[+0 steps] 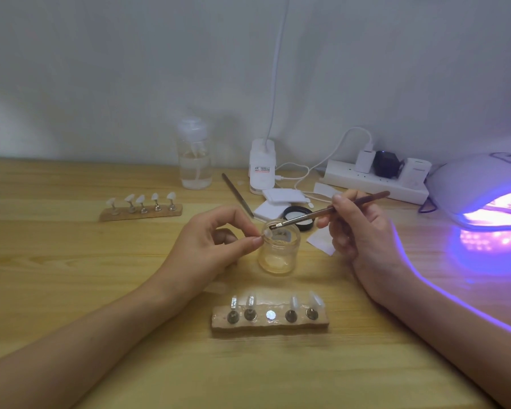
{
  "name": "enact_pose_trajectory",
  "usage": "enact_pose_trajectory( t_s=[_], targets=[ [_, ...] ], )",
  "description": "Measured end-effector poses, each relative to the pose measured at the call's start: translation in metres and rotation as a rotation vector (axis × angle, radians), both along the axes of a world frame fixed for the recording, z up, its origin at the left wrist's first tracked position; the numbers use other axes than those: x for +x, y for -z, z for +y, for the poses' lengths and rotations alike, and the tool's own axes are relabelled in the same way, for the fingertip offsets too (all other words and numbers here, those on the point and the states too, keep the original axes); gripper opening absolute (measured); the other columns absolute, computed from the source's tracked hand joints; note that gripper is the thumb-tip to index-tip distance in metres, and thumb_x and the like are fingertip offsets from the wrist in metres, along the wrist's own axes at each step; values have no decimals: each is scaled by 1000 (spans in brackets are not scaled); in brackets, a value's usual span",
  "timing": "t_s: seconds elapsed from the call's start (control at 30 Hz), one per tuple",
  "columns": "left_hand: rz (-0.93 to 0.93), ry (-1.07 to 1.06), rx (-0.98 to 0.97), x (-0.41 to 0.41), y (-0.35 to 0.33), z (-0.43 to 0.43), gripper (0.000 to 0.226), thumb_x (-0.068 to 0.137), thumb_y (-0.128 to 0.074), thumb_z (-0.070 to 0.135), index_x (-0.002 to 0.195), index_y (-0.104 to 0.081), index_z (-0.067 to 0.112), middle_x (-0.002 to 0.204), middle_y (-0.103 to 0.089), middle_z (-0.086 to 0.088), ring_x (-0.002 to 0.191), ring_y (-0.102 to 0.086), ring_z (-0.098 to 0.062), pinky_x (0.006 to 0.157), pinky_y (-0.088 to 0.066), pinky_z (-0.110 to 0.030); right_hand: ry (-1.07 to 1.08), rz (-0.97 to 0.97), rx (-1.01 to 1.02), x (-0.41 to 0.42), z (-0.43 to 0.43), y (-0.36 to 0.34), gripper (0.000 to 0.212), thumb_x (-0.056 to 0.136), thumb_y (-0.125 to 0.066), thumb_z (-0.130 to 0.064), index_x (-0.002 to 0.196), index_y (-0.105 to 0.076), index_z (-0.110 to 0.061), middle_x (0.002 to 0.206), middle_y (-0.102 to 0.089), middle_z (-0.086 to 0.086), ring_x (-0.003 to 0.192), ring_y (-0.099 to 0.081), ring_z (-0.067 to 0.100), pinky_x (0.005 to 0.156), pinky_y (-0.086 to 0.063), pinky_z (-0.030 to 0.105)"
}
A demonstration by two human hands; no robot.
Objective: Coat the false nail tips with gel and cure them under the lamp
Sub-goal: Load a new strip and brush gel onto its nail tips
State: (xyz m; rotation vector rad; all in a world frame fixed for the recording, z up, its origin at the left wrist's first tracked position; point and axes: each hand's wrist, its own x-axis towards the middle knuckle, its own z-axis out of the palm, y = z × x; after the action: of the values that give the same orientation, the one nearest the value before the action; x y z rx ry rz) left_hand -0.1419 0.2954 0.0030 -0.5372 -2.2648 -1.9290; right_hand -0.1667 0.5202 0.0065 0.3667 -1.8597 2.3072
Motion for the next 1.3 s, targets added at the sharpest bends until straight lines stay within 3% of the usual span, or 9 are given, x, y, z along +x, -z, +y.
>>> enact_pose_trajectory(
  t_s=[0.07, 0.2, 0.33, 0.5, 0.63, 0.77, 0.9, 1.1, 1.3],
  targets=[
    [-5, 0, -6, 0, 0, 0, 11, 81, -76, 13, 76, -66, 12, 67, -64, -3, 54, -51, -8, 51, -42, -15, -22, 24, 47, 1, -2, 0, 23, 86, -67, -41, 67, -59, -31, 72, -70, 6, 42, -39, 7, 38, -29, 15],
    [-14, 3, -16, 0, 1, -1, 14, 81, -76, 13, 73, -65, 16, 57, -58, 10, 52, -50, -5, 49, -41, -14, 39, -10, 15, 1, 0, 1, 23, 89, -67, -33, 68, -59, -30, 71, -70, 6, 42, -37, 6, 37, -28, 15],
    [-11, 0, -22, -1, 0, -1, 11, 78, -77, 20, 73, -66, 17, 74, -63, -17, 55, -51, -9, 49, -42, -17, -18, 20, 39, 2, -2, -1, 23, 87, -68, -39, 68, -59, -31, 72, -71, 7, 42, -38, 7, 38, -28, 15],
    [-13, 4, -17, -1, 1, -1, 13, 76, -76, 23, 74, -66, 16, 66, -61, -3, 54, -52, -7, 49, -42, -16, 28, -10, 4, 1, 0, 0, 23, 88, -67, -34, 67, -59, -30, 72, -71, 7, 41, -35, 6, 37, -28, 15],
    [-6, 5, -28, -2, 2, -2, 12, 77, -77, 20, 74, -66, 16, 83, -67, -16, 56, -52, -9, 50, -43, -19, -19, 24, 57, 2, -2, 0, 22, 84, -68, -42, 66, -59, -32, 74, -71, 8, 42, -37, 6, 38, -28, 14],
    [-5, 2, -33, -2, 2, -2, 13, 79, -77, 17, 75, -65, 14, 79, -65, -15, 55, -51, -12, 50, -42, -18, 36, 0, 16, 0, -1, 0, 21, 85, -65, -35, 64, -60, -32, 71, -71, 7, 41, -35, 6, 37, -28, 14],
    [-10, 13, -22, -1, 2, -2, 12, 79, -77, 16, 76, -66, 13, 86, -65, -19, 60, -49, -16, 55, -43, -23, -16, 32, 56, 2, -1, 0, 21, 83, -67, -43, 67, -59, -31, 72, -71, 7, 43, -39, 6, 39, -30, 14],
    [-26, 16, -18, -2, 2, -2, 12, 78, -78, 19, 76, -67, 14, 84, -69, -2, 63, -52, -14, 58, -46, -22, 7, 21, 14, 1, 0, -1, 22, 87, -65, -37, 66, -59, -31, 71, -70, 7, 43, -37, 7, 40, -29, 15],
    [-33, -3, -35, -2, 2, -2, 13, 80, -78, 15, 75, -67, 16, 85, -69, -5, 63, -53, -12, 58, -46, -19, 55, 7, 54, 2, -2, -1, 22, 86, -63, -34, 65, -58, -31, 69, -70, 8, 41, -36, 7, 39, -28, 14]
  ],
)
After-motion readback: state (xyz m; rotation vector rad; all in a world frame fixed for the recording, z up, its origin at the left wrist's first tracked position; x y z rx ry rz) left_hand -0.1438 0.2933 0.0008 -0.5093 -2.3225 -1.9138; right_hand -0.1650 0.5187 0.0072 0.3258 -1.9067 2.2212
